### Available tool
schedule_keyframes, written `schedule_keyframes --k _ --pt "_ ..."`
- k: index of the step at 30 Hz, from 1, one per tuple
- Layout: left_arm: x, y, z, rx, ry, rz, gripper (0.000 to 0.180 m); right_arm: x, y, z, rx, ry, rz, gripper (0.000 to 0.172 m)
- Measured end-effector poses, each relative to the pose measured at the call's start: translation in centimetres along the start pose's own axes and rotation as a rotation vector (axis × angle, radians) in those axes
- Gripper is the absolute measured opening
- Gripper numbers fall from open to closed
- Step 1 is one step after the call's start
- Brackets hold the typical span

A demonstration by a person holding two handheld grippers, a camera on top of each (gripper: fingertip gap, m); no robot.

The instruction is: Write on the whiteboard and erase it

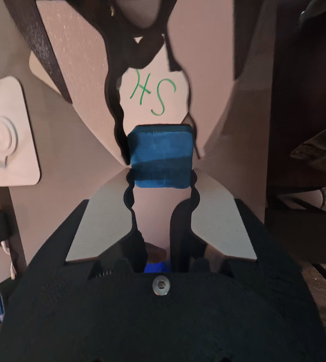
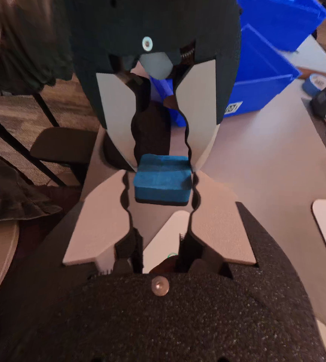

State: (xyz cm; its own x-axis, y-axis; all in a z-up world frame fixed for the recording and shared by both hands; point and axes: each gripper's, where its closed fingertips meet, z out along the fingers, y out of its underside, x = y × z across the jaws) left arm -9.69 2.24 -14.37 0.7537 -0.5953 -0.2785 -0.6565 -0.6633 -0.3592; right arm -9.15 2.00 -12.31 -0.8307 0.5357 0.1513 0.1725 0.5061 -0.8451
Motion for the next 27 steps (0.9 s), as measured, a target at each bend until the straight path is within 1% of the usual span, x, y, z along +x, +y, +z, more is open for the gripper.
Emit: schedule_keyframes --k 1,2,4,6,7,8,9,10,11,12,13,14,16,17,18,19,20,23,27 --pt "0.0 -0.4 0.4 0.007 -0.002 0.007 0.056 0.0 0.5 -0.3 -0.014 0.007 0.008 0.058" --pt "-0.1 -0.9 0.7 0.032 -0.002 0.005 0.056 0.0 0.9 -0.7 -0.023 0.011 0.016 0.057" --pt "-0.5 -2.2 1.0 0.124 -0.023 -0.04 0.056 0.2 1.7 -1.9 -0.017 0.03 0.034 0.057" --pt "-1.6 -3.2 1.4 0.252 -0.067 -0.161 0.055 1.1 3.0 -3.9 0.007 0.08 0.094 0.057" --pt "-1.9 -3.5 2.1 0.324 -0.068 -0.241 0.053 1.5 4.2 -5.0 0.012 0.105 0.136 0.057" --pt "-2.0 -3.3 3.1 0.376 -0.048 -0.329 0.045 1.8 5.7 -5.9 0.015 0.126 0.181 0.057" --pt "-1.9 -2.7 4.6 0.383 -0.021 -0.415 0.036 1.9 7.3 -6.5 0.013 0.135 0.225 0.057" --pt "-1.9 -1.9 6.3 0.363 -0.009 -0.494 0.026 1.8 9.0 -6.9 0.007 0.141 0.267 0.057" --pt "-1.7 -1.4 7.8 0.345 0.003 -0.555 0.013 1.7 10.6 -6.9 -0.007 0.147 0.304 0.057" --pt "-1.3 -1.5 9.0 0.352 0.03 -0.588 0.005 1.4 12.0 -6.7 -0.023 0.149 0.325 0.057" --pt "-0.8 -1.8 9.8 0.367 0.057 -0.606 0.002 1.2 13.2 -6.5 -0.046 0.154 0.334 0.057" --pt "-0.5 -1.7 10.6 0.348 0.064 -0.612 0.001 1.1 14.3 -6.3 -0.077 0.157 0.337 0.057" --pt "-0.1 -0.4 12.0 0.218 0.034 -0.568 0.001 0.9 15.6 -6.1 -0.131 0.151 0.346 0.057" --pt "-0.1 -0.8 12.0 0.234 0.031 -0.554 0.0 0.8 15.9 -6.0 -0.156 0.134 0.358 0.057" --pt "0.3 -0.9 12.0 0.224 0.07 -0.554 0.0 0.5 16.2 -5.9 -0.187 0.104 0.374 0.06" --pt "0.4 -0.8 12.0 0.205 0.076 -0.553 0.0 0.6 16.4 -6.0 -0.219 0.092 0.39 0.069" --pt "0.4 -0.7 12.0 0.194 0.074 -0.546 0.001 0.8 16.4 -6.1 -0.24 0.091 0.393 0.074" --pt "0.4 -0.6 12.0 0.184 0.095 -0.552 0.001 1.0 15.8 -6.4 -0.289 0.075 0.384 0.069" --pt "0.4 -0.6 12.0 0.172 0.092 -0.541 0.001 0.4 16.2 -5.8 -0.408 0.057 0.317 0.06"
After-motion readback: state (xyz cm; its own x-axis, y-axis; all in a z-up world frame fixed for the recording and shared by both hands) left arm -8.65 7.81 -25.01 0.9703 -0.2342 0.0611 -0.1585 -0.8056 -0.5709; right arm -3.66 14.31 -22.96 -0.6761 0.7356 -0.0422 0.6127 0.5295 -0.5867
